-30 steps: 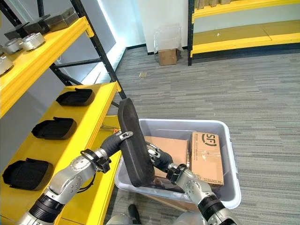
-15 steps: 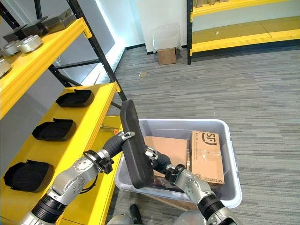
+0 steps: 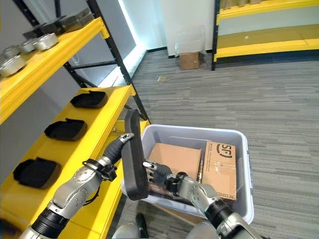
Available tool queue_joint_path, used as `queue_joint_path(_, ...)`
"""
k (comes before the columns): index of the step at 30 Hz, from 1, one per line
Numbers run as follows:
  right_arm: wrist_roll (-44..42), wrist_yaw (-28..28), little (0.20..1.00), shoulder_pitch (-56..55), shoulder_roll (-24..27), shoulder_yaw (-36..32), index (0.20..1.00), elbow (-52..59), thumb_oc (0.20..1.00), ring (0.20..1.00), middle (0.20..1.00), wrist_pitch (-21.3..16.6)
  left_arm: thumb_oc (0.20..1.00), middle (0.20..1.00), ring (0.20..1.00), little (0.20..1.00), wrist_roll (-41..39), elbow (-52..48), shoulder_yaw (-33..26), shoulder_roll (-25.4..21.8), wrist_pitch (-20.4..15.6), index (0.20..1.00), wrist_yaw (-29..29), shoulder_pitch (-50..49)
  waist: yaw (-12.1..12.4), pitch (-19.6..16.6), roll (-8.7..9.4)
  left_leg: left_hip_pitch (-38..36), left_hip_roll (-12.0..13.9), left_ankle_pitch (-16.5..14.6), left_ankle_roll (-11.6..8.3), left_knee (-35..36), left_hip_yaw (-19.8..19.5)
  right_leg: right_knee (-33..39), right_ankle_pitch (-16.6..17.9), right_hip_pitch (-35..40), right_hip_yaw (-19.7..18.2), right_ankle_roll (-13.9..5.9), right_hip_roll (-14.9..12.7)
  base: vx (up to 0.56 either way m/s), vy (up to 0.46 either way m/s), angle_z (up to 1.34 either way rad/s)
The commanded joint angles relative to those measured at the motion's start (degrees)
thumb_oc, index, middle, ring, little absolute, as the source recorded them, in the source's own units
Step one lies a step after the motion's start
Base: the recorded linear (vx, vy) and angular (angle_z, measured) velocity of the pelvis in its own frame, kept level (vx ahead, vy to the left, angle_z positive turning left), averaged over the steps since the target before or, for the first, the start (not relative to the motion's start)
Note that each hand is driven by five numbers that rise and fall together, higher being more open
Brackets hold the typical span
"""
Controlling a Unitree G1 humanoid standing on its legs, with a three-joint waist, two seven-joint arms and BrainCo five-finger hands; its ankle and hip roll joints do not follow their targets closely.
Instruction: Move parts from the plastic box to the shelf.
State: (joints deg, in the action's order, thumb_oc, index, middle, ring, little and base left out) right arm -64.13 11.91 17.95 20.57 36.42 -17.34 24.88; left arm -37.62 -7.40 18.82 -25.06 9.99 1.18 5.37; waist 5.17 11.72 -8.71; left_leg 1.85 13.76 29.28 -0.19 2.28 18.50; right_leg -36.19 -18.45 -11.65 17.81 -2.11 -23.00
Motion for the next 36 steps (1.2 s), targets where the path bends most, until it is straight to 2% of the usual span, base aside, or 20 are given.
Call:
queue_joint_path(1, -7.1, 0.8, 1.0, 7.1, -10.7, 2.6, 1.0, 10.3, 1.0, 1.0, 1.0, -2.2, 0.2, 0.2, 0.2, 0.2, 0.1, -0.8, -2.2, 1.1, -4.6, 0.2, 0.8, 2.5, -2.0, 0.6, 2.96, -2.1, 8.6, -12.6, -11.06, -9.5, 7.2, 19.2, 6.8, 13.2, 11.8, 3.25, 7.1, -0.18, -0.138, 0.45)
queue_joint_path(3, -8.9, -0.2, 1.0, 7.9, -12.0, 3.8, 1.0, 10.0, 1.0, 1.0, 1.0, -4.6, 0.2, 0.2, 0.2, 0.2, 0.1, 0.4, -1.6, 1.2, -4.9, 0.2, 1.1, 3.0, -2.0, 0.7, 3.11, -2.1, 7.5, -15.2, -10.55, -11.4, 10.6, 21.0, 7.2, 14.4, 14.2, 3.32, 8.0, -0.19, -0.167, 1.07)
queue_joint_path(5, -9.5, -0.2, 1.0, 8.4, -13.1, 4.1, 1.0, 9.3, 1.0, 1.0, 1.0, -7.6, 0.2, 0.2, 0.2, 0.2, -1.0, 0.5, -1.1, 0.7, -5.7, 0.2, 1.3, 3.0, -1.4, 0.6, 3.02, -1.7, 4.8, -18.4, -9.52, -13.8, 11.3, 23.1, 8.0, 15.1, 15.3, 3.36, 9.8, -0.17, -0.217, 1.25)
queue_joint_path(9, -9.1, 1.1, 1.0, 8.6, -14.4, 3.4, 1.0, 8.6, 1.0, 1.0, 1.0, -9.6, 0.2, 0.2, 0.2, 0.2, -0.8, -0.6, -1.1, 0.0, -5.1, 0.2, 1.6, 3.1, -1.0, -0.1, 2.97, -2.6, 1.9, -22.8, -7.76, -16.1, 14.2, 27.1, 10.0, 16.4, 17.0, 2.94, 11.2, -0.13, -0.132, 0.81)
queue_joint_path(11, -9.4, 0.7, 1.0, 7.9, -14.8, 2.8, 1.0, 9.4, 1.0, 1.0, 1.0, -11.5, 0.2, 0.2, 0.2, 0.2, -0.7, -1.9, -1.6, -1.1, -4.1, 0.2, 2.2, 3.2, -0.4, -1.0, 3.81, -3.8, -0.1, -26.4, -6.18, -16.2, 15.4, 29.1, 12.0, 17.0, 18.3, 2.27, 11.5, -0.13, -0.049, 1.31)
queue_joint_path(13, -10.1, 0.8, 1.0, 7.9, -15.2, 2.5, 1.0, 9.6, 1.0, 1.0, 1.0, -11.9, 0.2, 0.2, 0.2, 0.2, -0.8, -2.6, -2.1, -1.7, -3.7, 0.2, 2.2, 3.2, 0.2, -1.4, 4.13, -3.9, -0.6, -25.9, -6.25, -14.5, 14.8, 30.5, 13.3, 17.2, 18.6, 1.62, 11.8, -0.08, 0.052, 0.68)
queue_joint_path(15, -11.1, 0.9, 1.0, 8.1, -15.6, 2.3, 1.0, 9.5, 1.0, 1.0, 1.0, -12.2, 0.2, 0.2, 0.2, 0.2, -1.1, -3.2, -2.9, -2.5, -2.7, 0.2, 2.5, 3.1, 0.8, -1.9, 4.45, -4.4, -1.4, -27.2, -5.43, -11.7, 14.5, 30.4, 13.7, 17.2, 19.2, 1.29, 11.6, -0.04, 0.105, 0.62)
queue_joint_path(17, -11.8, 1.0, 1.0, 8.1, -16.4, 2.3, 1.0, 9.5, 1.0, 1.0, 1.0, -12.4, 0.2, 0.2, 0.2, 0.2, -0.7, -3.8, -4.3, -3.3, -2.3, 0.2, 2.9, 2.7, 2.0, -2.6, 4.89, -5.6, -3.3, -28.5, -4.29, -7.7, 13.6, 30.8, 14.9, 17.5, 19.8, 0.42, 11.3, -0.04, 0.155, 0.31)
queue_joint_path(20, -12.8, 0.3, 1.0, 8.7, -17.5, 2.6, 1.0, 9.6, 1.0, 1.0, 1.0, -13.1, 0.2, 0.2, 0.2, 0.2, -0.4, -4.6, -5.0, -4.0, -1.3, 0.2, 2.3, 2.6, 3.9, -3.5, 4.74, -6.7, -5.3, -28.0, -3.5, -3.6, 11.9, 31.3, 16.0, 18.1, 20.8, -0.94, 10.8, -0.04, 0.189, 0.31)
queue_joint_path(25, -14.4, -2.4, 1.0, 10.3, -19.3, 3.0, 1.0, 8.8, 1.0, 1.0, 1.0, -14.8, 0.2, 0.2, 0.2, 0.2, -0.1, -5.0, -5.6, -4.4, -0.8, 0.2, 2.0, 2.3, 5.9, -4.2, 4.67, -7.8, -7.3, -27.5, -2.81, -0.5, 10.4, 32.1, 17.3, 18.9, 22.4, -2.54, 10.1, -0.04, 0.162, 0.28)
queue_joint_path(26, -15.3, -3.6, 1.0, 11.2, -19.7, 2.9, 1.0, 8.3, 1.0, 1.0, 1.0, -15.2, 0.2, 0.2, 0.2, 0.2, -0.1, -5.0, -6.1, -4.6, -0.9, 0.2, 2.1, 1.8, 7.2, -4.5, 4.47, -7.9, -8.3, -27.1, -2.44, 0.8, 9.3, 31.6, 17.3, 19.3, 23.1, -3.17, 9.9, -0.05, 0.225, 0.37)
queue_joint_path(28, -16.2, -4.0, 1.0, 11.4, -19.9, 2.9, 1.0, 8.1, 1.0, 1.0, 1.0, -15.3, 0.2, 0.2, 0.2, 0.2, 0.3, -4.9, -6.5, -4.7, -0.7, 0.2, 2.3, 1.5, 7.7, -4.8, 4.38, -8.0, -8.8, -26.8, -2.19, 1.4, 8.6, 30.7, 16.6, 19.4, 23.1, -3.24, 10.1, -0.03, 0.145, 0.32)
queue_joint_path(29, -16.4, -3.9, 1.0, 11.7, -19.8, 2.7, 1.0, 8.1, 1.0, 1.0, 1.0, -15.3, 0.2, 0.2, 0.2, 0.2, 0.7, -4.9, -6.6, -4.8, -0.6, 0.2, 2.4, 1.6, 7.7, -4.8, 4.37, -8.0, -9.3, -26.8, -1.81, 1.9, 7.6, 29.9, 15.7, 19.4, 22.0, -3.13, 10.6, 0.02, 0.059, 0.41)
queue_joint_path(30, -16.5, -3.9, 1.0, 11.4, -19.3, 2.2, 1.0, 8.4, 1.0, 1.0, 1.0, -16.0, 0.2, 0.2, 0.2, 0.2, 1.0, -4.5, -6.1, -4.9, -0.1, 0.2, 2.8, 2.5, 6.8, -4.5, 4.66, -7.6, -10.3, -27.3, -0.98, 2.0, 4.8, 28.8, 14.5, 18.7, 17.8, -2.83, 12.2, 0.09, 0.01, 0.91)
queue_joint_path(31, -16.6, -5.2, 1.0, 10.7, -18.3, 1.9, 1.0, 8.8, 1.0, 1.0, 1.0, -18.6, 0.2, 0.2, 0.2, 0.2, 1.1, -3.7, -5.0, -5.0, 0.2, 0.2, 5.2, 4.0, 5.3, -4.0, 5.17, -7.1, -12.0, -28.1, -0.21, 2.0, 0.1, 28.8, 13.2, 17.9, 11.7, -2.09, 15.5, 0.11, -0.031, 1.51)
queue_joint_path(33, -16.4, -5.7, 1.0, 9.9, -16.9, 1.6, 1.0, 8.9, 1.0, 1.0, 1.0, -20.4, 0.2, 0.2, 0.2, 0.2, 1.1, -2.4, -4.0, -5.1, -0.4, 0.2, 7.3, 4.9, 4.1, -3.8, 5.79, -6.8, -13.6, -28.3, -0.01, 2.1, -3.8, 29.8, 13.0, 17.7, 7.1, -1.35, 18.8, 0.09, -0.035, 2.04)
queue_joint_path(34, -17.0, -5.8, 1.0, 9.5, -15.9, 1.2, 1.0, 9.2, 1.0, 1.0, 1.0, -20.6, 0.2, 0.2, 0.2, 0.2, 0.9, -2.1, -3.7, -4.9, -0.9, 0.2, 7.8, 5.0, 3.7, -3.8, 5.95, -5.9, -14.1, -27.4, 0.07, 2.0, -5.1, 31.5, 14.4, 17.3, 6.0, -0.54, 20.6, 0.04, -0.006, 1.69)
queue_joint_path(36, -16.8, -4.9, 1.0, 9.2, -14.6, -0.4, 1.0, 8.6, 1.0, 1.0, 1.0, -20.3, 0.2, 0.2, 0.2, 0.2, 0.3, -1.9, -3.1, -5.0, -1.5, 0.2, 8.8, 5.0, 2.9, -3.7, 6.2, -5.6, -15.7, -27.4, 0.16, 1.7, -8.1, 33.5, 15.6, 17.0, 2.7, -0.47, 21.7, 0.05, 0.014, 1.61)
